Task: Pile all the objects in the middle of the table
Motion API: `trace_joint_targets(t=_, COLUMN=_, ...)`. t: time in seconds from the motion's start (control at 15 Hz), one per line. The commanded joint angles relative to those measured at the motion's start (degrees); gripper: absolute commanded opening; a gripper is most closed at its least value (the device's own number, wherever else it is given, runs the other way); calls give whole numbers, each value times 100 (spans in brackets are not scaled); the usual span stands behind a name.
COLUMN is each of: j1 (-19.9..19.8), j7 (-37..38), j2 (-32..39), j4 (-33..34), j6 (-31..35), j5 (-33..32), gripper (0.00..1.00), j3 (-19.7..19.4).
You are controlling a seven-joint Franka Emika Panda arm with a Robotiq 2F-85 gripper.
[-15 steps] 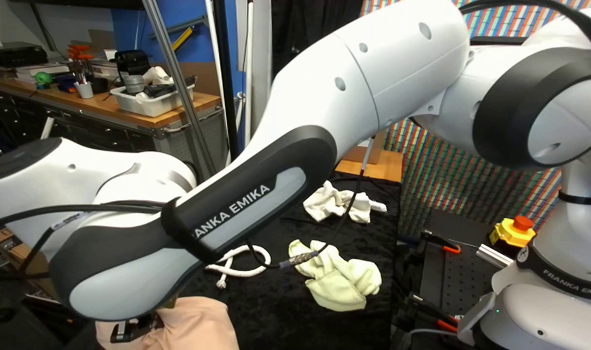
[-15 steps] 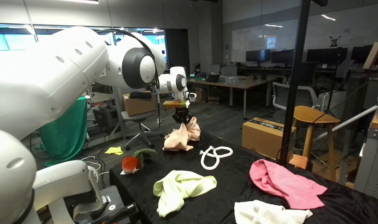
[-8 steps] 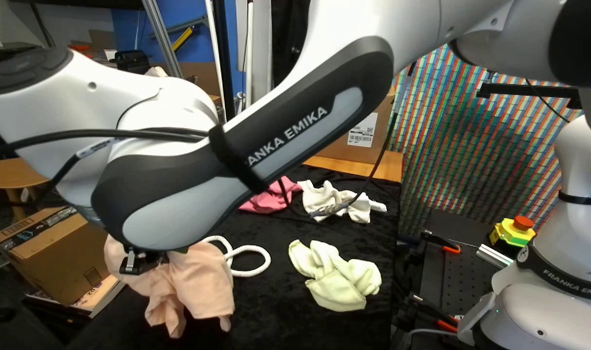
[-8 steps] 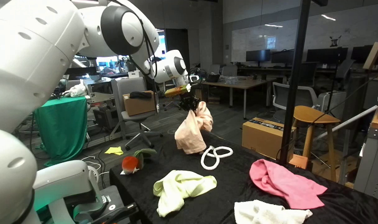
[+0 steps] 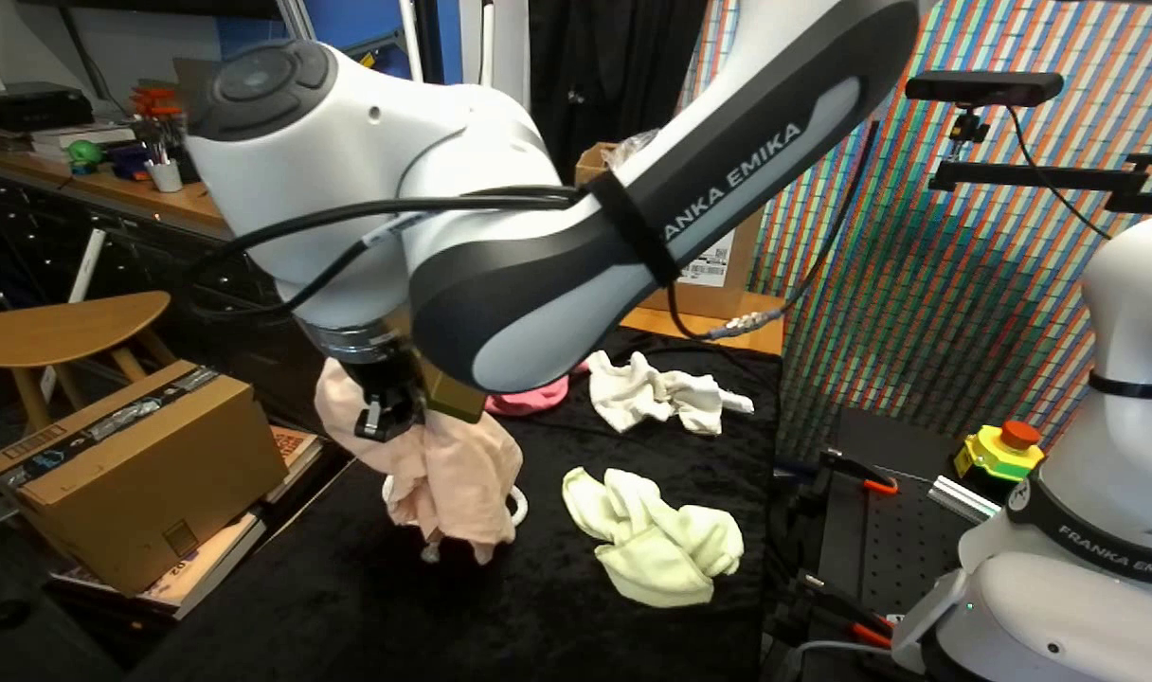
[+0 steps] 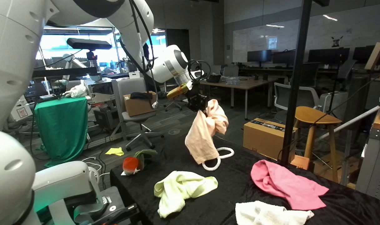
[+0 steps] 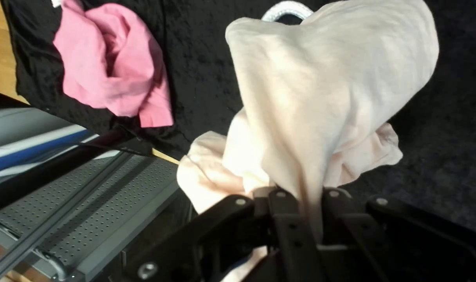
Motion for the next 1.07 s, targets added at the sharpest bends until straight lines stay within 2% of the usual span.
trace_joint_targets(t=0.0, j1=-245, j7=427, j2=-743, j4=-1143, j6=407, j5=-482, gripper=24, j3=85)
trace_joint_targets(t=0.07, j1=-325, j7=488, j2=-826, j4=-1298, j6=465, j5=-552, gripper=38, j3=133)
trace_joint_targets(t=0.4, j1=-720, j7=763, j2=-1180, j4=-1932, j6=961, j5=-827, gripper=74, j3=284)
trace_joint_targets(t=0.6, j1=-1000, j7=566, j2=-1418, j4=-2294, j6=1197, j5=-600, gripper=98, j3=411)
trace_joint_targets(t=0.8, j1=-1345, j7=-142, j2=-1721, j4=-2706, j6=1352, j5=43, gripper=100, j3=646)
trace_joint_targets(t=1.0, j1=-1513, j7=-876, j2=-1939, j4=-2996, j6=1300, j5=744, gripper=100, j3=804)
